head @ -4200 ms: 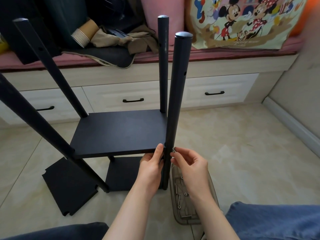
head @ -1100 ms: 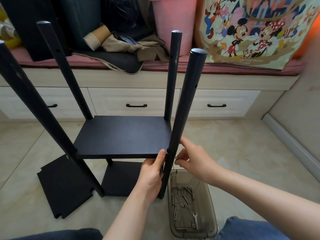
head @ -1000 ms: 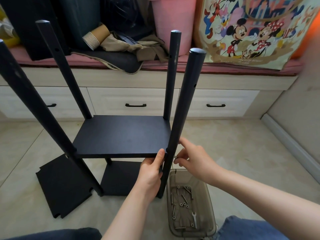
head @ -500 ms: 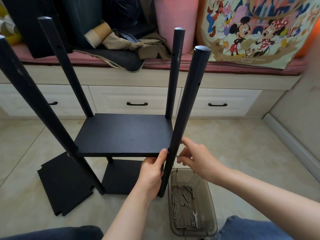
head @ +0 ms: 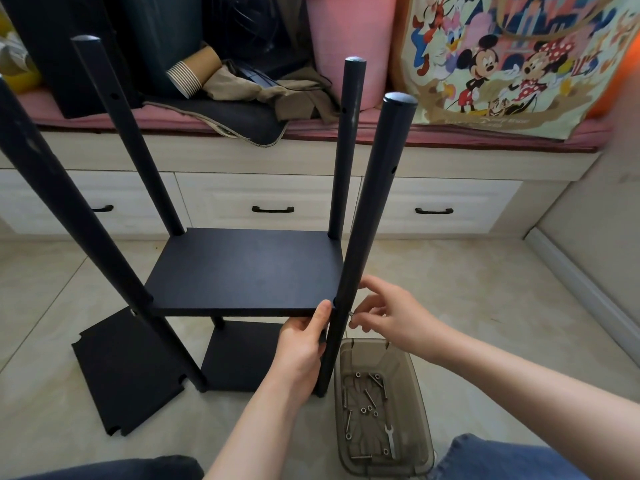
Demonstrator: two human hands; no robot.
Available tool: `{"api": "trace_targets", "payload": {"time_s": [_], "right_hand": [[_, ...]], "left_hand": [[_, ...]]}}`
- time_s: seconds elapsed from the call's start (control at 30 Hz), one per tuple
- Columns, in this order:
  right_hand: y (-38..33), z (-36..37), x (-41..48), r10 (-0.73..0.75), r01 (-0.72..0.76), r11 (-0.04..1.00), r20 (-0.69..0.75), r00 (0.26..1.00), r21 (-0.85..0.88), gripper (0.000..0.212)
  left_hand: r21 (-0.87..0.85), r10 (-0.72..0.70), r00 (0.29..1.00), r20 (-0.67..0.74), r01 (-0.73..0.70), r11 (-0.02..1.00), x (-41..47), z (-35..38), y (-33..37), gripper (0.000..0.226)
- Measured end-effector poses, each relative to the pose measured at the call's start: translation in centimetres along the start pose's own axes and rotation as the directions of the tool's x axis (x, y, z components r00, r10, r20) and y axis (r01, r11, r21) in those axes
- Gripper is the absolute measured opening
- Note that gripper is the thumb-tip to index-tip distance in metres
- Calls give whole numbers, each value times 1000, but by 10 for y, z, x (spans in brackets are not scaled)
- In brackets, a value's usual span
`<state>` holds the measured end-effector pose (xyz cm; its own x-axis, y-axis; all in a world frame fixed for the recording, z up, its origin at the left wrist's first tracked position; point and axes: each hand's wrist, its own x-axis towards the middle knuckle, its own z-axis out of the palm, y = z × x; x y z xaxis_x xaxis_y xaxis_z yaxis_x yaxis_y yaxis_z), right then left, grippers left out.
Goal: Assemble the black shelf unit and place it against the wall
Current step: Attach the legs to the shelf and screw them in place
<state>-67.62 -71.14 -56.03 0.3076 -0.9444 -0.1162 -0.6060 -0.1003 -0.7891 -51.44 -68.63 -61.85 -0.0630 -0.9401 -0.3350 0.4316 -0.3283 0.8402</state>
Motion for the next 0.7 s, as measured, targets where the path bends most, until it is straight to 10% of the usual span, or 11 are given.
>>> {"api": "trace_targets", "payload": {"time_s": [0.7], "right_hand": [[-3, 1, -3, -38, 33, 995, -51, 998, -94, 46]], "left_hand": [[-35, 15, 1000, -12, -15, 999, -5, 6, 3, 41]]}}
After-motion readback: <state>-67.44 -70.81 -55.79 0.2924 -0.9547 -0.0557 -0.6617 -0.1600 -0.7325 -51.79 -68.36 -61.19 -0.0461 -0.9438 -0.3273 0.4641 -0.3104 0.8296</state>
